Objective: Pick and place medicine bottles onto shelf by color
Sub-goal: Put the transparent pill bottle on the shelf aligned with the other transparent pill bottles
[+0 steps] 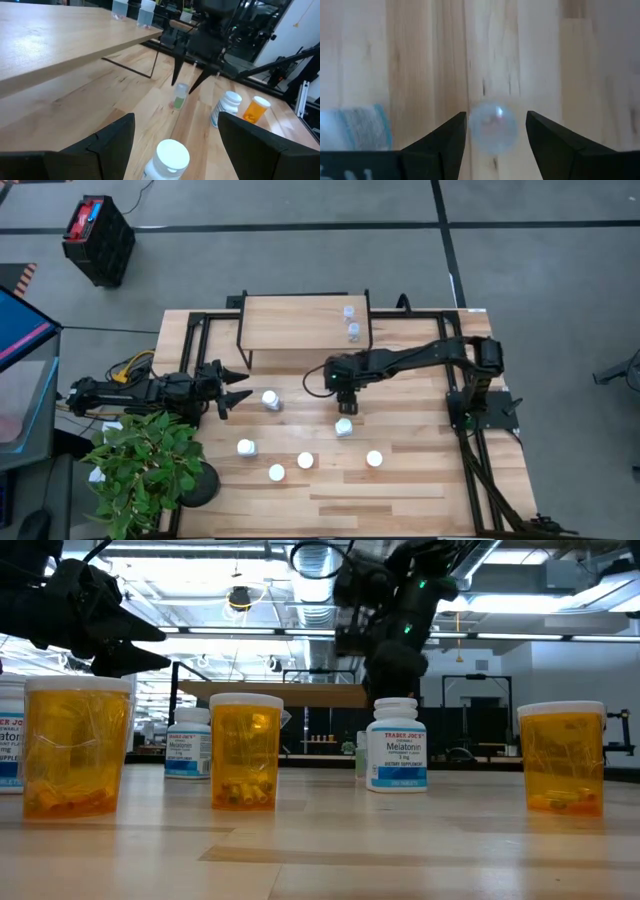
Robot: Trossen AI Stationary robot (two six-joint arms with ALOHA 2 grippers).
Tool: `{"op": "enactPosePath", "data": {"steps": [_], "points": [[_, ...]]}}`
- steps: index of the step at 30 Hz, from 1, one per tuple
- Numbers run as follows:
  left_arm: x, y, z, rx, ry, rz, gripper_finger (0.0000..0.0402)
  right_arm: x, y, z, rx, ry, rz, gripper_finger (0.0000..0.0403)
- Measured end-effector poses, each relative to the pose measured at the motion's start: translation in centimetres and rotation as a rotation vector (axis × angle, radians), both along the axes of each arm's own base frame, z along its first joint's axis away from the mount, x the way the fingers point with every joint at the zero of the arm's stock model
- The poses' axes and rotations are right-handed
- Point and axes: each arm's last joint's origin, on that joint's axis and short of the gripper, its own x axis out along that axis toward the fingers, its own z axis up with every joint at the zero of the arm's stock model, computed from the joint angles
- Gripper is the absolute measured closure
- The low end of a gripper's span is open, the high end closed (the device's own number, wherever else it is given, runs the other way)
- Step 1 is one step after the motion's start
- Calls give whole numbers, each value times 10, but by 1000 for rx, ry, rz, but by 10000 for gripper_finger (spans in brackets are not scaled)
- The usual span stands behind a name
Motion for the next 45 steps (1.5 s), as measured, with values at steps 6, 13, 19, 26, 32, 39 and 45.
{"op": "enactPosePath", "data": {"steps": [6,13,19,26,32,39,45], "points": [[0,0,0,1,1,1,129,4,4,-13,4,31,12,173],[0,0,0,1,1,1,129,5,4,-15,4,36,13,187],[0,0,0,1,3,1,129,4,5,-13,4,35,13,224],[0,0,0,1,3,1,129,4,7,-7,13,68,20,267],[0,0,0,1,3,1,129,12,17,45,-4,125,112,259],[0,0,0,1,3,1,129,18,13,135,-71,21,238,269],[0,0,0,1,3,1,129,11,-21,208,-191,-186,251,261]]}}
